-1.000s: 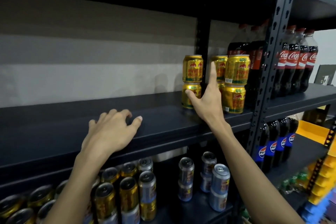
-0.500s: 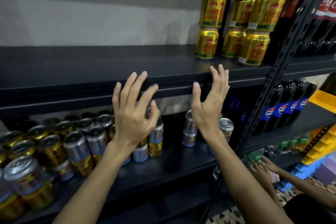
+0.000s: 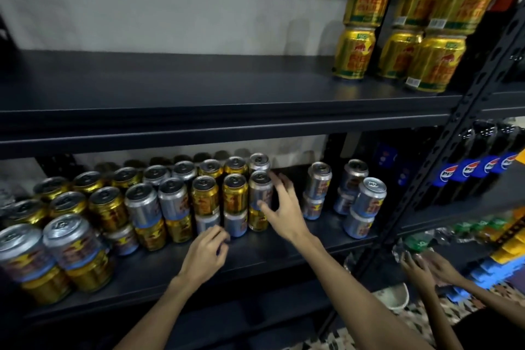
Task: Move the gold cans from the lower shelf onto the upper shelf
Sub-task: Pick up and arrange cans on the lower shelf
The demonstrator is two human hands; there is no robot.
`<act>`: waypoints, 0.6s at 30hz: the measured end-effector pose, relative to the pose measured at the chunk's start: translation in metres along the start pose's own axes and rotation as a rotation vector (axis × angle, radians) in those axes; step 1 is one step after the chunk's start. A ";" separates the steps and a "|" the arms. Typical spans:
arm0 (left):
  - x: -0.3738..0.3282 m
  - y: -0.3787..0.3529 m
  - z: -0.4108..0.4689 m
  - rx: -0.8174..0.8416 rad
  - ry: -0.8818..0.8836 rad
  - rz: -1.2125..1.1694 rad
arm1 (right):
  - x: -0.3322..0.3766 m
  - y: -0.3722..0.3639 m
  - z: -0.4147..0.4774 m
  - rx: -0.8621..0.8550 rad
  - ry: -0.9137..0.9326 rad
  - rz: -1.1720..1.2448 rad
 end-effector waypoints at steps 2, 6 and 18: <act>0.009 -0.008 -0.007 0.063 0.052 -0.004 | -0.007 -0.011 0.004 0.075 -0.053 -0.031; 0.013 -0.015 -0.002 0.119 0.047 0.014 | -0.008 -0.020 0.011 0.049 -0.042 -0.011; 0.012 -0.021 -0.002 0.152 0.022 0.069 | -0.018 -0.022 0.023 -0.039 -0.026 -0.040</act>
Point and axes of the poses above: each hand's wrist, its own z-axis towards the middle knuckle, its own y-axis out of the back of the hand, x = y × z, the point moved 4 cm from there along z, towards the middle knuckle, and after that the axes turned 10 degrees about z, right-handed, at the moved point
